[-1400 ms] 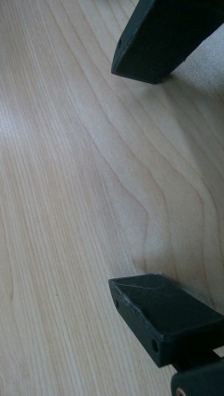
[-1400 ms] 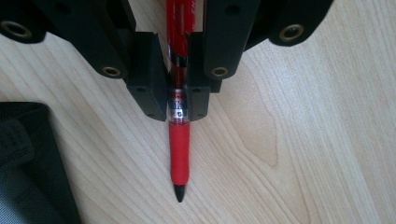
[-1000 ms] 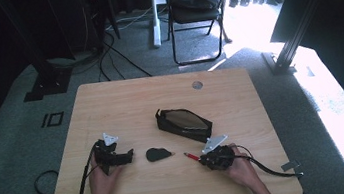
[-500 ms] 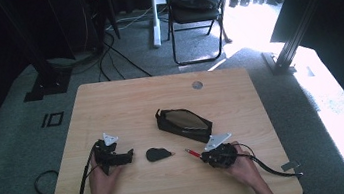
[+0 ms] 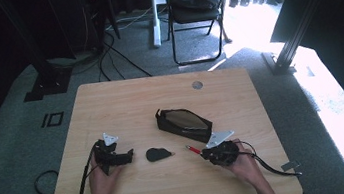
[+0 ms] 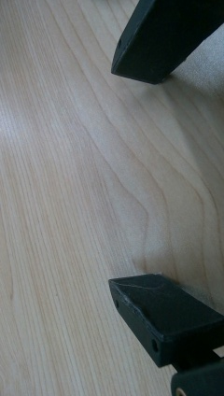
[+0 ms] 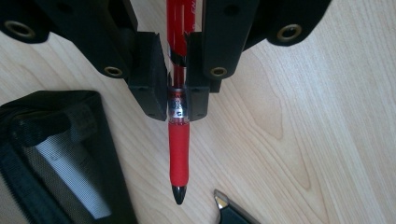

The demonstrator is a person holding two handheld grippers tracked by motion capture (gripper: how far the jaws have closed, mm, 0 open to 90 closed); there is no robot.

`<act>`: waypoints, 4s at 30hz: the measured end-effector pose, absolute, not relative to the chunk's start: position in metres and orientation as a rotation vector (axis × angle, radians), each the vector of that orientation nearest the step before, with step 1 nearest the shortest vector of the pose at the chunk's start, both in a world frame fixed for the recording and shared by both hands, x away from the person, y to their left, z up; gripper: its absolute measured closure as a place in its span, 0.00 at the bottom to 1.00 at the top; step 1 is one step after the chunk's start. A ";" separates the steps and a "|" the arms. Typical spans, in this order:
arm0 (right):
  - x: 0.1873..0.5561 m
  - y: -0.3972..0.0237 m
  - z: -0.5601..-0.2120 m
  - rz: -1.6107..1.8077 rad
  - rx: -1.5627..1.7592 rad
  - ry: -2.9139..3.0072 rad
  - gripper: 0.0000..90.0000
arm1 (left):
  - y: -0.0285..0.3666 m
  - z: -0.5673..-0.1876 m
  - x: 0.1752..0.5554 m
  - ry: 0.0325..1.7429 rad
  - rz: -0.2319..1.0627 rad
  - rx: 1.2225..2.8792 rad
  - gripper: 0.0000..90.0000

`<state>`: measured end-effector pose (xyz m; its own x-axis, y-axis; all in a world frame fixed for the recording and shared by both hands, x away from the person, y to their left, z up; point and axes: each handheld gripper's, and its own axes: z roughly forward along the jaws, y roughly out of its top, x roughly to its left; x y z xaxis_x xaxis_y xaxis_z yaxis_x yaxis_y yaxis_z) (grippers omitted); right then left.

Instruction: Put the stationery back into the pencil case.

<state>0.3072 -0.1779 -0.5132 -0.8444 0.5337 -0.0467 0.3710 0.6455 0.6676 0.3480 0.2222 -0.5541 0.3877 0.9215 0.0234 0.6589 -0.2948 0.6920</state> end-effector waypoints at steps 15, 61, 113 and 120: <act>0.309 -0.184 -0.497 1.036 0.730 2.583 0.88 | 0.222 -0.554 0.348 1.350 0.570 2.053 0.02; 0.318 -0.189 -0.456 1.080 0.694 2.501 0.88 | 0.222 -0.554 0.348 1.350 0.570 2.054 0.02; 0.339 -0.187 -0.433 1.065 0.662 2.471 0.88 | 0.222 -0.554 0.348 1.351 0.570 2.053 0.02; 0.344 -0.187 -0.432 1.062 0.660 2.467 0.88 | 0.222 -0.554 0.348 1.351 0.570 2.053 0.02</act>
